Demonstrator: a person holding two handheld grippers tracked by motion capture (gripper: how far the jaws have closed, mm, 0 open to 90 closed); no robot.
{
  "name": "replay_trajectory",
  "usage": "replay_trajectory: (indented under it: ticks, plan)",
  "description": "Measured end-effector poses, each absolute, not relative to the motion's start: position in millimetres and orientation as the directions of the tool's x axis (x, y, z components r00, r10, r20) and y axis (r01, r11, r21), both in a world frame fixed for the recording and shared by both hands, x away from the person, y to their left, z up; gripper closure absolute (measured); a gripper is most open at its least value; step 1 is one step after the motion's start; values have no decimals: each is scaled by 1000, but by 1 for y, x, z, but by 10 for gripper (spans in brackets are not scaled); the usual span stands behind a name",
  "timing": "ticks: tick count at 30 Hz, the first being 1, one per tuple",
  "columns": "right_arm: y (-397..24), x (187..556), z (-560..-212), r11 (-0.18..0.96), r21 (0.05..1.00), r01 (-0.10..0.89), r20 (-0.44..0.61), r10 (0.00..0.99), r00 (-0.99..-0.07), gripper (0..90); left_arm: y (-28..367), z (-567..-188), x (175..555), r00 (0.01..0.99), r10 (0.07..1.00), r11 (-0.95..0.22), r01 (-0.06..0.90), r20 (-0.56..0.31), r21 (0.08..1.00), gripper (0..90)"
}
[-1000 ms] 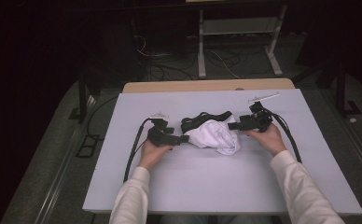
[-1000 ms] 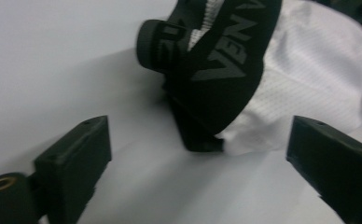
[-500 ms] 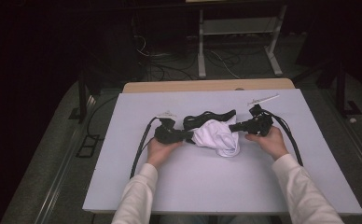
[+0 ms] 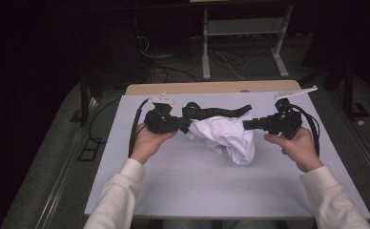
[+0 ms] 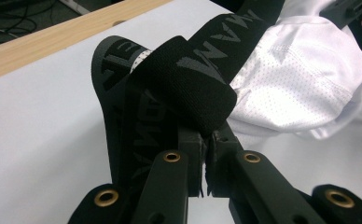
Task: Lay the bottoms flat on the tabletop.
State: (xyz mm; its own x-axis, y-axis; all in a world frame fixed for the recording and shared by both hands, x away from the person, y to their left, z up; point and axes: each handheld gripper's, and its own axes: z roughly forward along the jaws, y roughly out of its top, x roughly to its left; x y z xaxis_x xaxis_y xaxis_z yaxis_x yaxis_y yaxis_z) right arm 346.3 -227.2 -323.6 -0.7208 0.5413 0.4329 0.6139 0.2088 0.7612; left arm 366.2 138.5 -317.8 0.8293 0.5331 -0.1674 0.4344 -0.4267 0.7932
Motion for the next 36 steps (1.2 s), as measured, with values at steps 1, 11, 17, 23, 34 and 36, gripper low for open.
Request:
replay_trajectory:
  ticks: [1,11,17,23,34,36]
  plan:
    - [-227,337,-316,226,761,608,421,540,-729,845,138,-313,362,834,530,-438,425,-155,792,854]
    - [-234,311,-314,295,779,553,312,582,-751,843,113,-289,343,860,507,-538,366,-55,759,853]
    - [-250,308,-393,327,627,707,386,658,-646,843,79,-347,352,867,491,-595,401,-80,697,852]
    - [-265,288,-438,310,542,781,425,701,-573,806,48,-407,355,870,478,-654,444,-121,612,853]
    - [-304,283,-424,107,596,796,449,777,-441,547,42,-413,353,872,471,-657,446,-131,608,852]
    - [-307,288,-422,59,604,795,454,795,-404,530,39,-414,354,872,470,-657,449,-137,606,852]
